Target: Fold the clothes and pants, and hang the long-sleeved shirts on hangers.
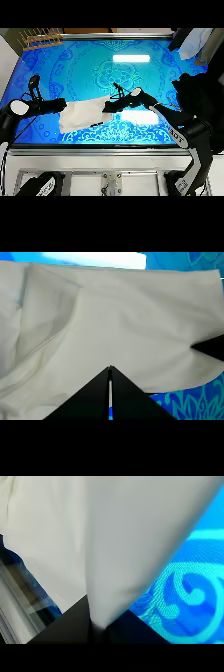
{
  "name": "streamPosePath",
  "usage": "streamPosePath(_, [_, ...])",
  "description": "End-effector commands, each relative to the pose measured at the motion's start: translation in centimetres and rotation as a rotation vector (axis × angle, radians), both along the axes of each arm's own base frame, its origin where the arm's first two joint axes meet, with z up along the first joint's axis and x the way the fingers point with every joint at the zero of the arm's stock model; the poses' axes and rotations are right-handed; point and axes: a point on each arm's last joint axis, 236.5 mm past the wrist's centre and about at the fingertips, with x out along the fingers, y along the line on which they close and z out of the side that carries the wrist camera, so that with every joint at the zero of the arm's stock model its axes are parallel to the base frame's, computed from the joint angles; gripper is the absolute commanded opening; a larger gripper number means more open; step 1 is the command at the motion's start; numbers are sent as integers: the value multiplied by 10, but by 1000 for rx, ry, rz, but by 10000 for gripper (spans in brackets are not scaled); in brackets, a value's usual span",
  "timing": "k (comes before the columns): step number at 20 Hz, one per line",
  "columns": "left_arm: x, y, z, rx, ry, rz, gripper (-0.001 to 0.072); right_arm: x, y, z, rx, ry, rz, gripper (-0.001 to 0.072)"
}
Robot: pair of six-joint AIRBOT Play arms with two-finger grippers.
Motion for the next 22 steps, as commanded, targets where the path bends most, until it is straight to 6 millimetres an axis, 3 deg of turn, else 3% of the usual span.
streamPosePath(1, [-1, 0, -1, 0, 4, -1, 6, 39, -68, 35, -164, -101, -45, 10])
streamPosePath(4, [-1, 0, -1, 0, 4, -1, 6, 81, -186, 84, -358, -203, -178, 10])
streamPosePath(7, [-1, -1, -1, -1, 7, -2, 6, 108, -300, 139, -447, -299, -383, 10])
streamPosePath(10, [-4, -1, -2, -5, 18, -3, 7, 112, -397, 181, -473, -344, -592, 10])
streamPosePath(14, [-5, -2, -3, -8, 27, -5, 6, 95, -514, 225, -522, -405, -843, 10])
streamPosePath(16, [-5, -2, -3, -9, 27, -4, 6, 81, -555, 245, -548, -442, -943, 10])
streamPosePath(18, [-5, -2, -3, -13, 30, 4, 7, 65, -581, 264, -569, -472, -1011, 11])
streamPosePath(20, [-5, -2, -3, -13, 30, 4, 7, 49, -593, 279, -585, -482, -1052, 10])
streamPosePath(22, [-5, -2, -3, -13, 29, 4, 7, 26, -601, 282, -635, -424, -1093, 10])
